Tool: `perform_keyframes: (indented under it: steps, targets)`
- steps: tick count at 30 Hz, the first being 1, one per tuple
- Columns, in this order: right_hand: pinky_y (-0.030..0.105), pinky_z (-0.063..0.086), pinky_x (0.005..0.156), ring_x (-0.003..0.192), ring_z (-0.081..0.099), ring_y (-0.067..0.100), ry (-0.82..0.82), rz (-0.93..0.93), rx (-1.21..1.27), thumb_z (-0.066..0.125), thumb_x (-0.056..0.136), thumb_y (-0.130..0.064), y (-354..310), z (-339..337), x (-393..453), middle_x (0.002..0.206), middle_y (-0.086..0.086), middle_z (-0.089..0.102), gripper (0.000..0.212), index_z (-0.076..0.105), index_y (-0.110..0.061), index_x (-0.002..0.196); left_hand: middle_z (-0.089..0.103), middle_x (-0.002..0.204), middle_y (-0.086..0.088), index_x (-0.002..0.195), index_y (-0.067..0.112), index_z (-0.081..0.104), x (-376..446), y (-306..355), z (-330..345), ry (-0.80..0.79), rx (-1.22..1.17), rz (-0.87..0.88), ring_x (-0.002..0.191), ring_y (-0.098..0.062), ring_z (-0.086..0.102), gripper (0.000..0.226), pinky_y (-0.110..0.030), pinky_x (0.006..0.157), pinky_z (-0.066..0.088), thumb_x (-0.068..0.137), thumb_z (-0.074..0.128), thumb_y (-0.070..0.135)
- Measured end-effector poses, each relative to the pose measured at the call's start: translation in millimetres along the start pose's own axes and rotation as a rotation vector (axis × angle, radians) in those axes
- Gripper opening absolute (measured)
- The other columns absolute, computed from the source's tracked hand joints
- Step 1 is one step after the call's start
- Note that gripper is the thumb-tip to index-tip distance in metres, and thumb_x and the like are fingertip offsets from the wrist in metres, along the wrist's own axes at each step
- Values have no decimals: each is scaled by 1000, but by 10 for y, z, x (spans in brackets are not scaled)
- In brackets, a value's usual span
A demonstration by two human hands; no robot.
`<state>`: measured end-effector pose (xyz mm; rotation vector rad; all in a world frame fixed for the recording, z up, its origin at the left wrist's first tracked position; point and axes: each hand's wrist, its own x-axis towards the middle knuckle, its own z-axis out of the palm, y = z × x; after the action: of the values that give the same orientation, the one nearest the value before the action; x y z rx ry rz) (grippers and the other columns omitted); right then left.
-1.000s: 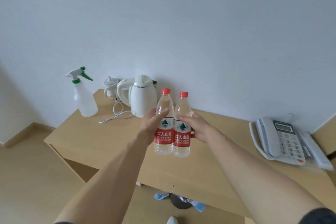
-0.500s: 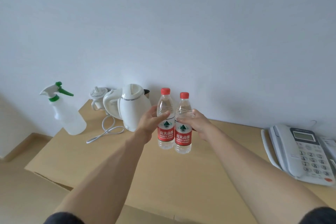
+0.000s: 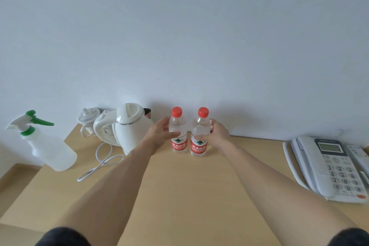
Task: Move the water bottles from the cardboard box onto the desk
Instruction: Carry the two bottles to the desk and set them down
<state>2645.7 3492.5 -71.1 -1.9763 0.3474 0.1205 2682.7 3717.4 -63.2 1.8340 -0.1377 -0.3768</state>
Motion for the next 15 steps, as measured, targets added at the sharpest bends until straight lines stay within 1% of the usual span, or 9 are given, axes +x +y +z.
perform_keyframes:
  steps: [3, 5, 7, 9, 12, 14, 15]
  targets:
    - [29, 49, 80, 101, 64, 13, -2, -6, -35, 91, 68, -27, -26, -1, 65, 105, -11, 68, 52, 58, -34, 108, 73, 119, 8, 126, 28, 61, 80, -10, -52, -53, 34, 0, 117, -10, 65, 54, -45, 109, 47, 82, 80, 3]
    - [34, 52, 89, 106, 65, 15, -13, -11, -65, 91, 69, -26, -46, -2, 125, 112, -7, 69, 54, 61, -31, 114, 73, 120, 7, 126, 25, 61, 136, 9, -75, -75, 45, 0, 116, -9, 66, 53, -44, 109, 47, 82, 79, 2]
    - [37, 53, 94, 107, 65, 16, -22, -7, -85, 90, 69, -25, -69, -4, 160, 112, -6, 69, 55, 61, -29, 115, 72, 121, 4, 130, 19, 60, 171, 61, -89, -101, 73, -2, 117, -11, 66, 55, -44, 109, 48, 82, 78, 0]
    - [36, 53, 92, 105, 65, 15, -26, -6, -94, 90, 69, -23, -91, -7, 172, 106, -9, 69, 54, 59, -31, 112, 71, 124, 0, 132, 15, 58, 190, 122, -101, -127, 122, -12, 119, -15, 65, 55, -46, 109, 47, 83, 78, 0]
    - [33, 51, 88, 104, 64, 14, -46, -12, -112, 89, 70, -22, -113, 2, 154, 104, -13, 67, 54, 58, -34, 113, 69, 126, -1, 132, 14, 58, 183, 170, -106, -130, 211, -32, 120, -18, 63, 53, -47, 109, 46, 84, 77, 4]
    - [28, 47, 81, 104, 64, 14, -57, -12, -126, 87, 70, -20, -124, 11, 129, 102, -15, 66, 54, 57, -34, 113, 68, 126, -1, 131, 16, 58, 170, 196, -98, -105, 337, -13, 118, -19, 63, 54, -47, 106, 48, 82, 80, 13]
    - [28, 46, 80, 105, 64, 14, -64, -16, -132, 87, 70, -18, -125, 16, 117, 103, -15, 67, 55, 58, -34, 114, 68, 125, 0, 132, 18, 58, 163, 216, -93, -68, 413, 4, 115, -20, 64, 57, -46, 103, 50, 80, 82, 19]
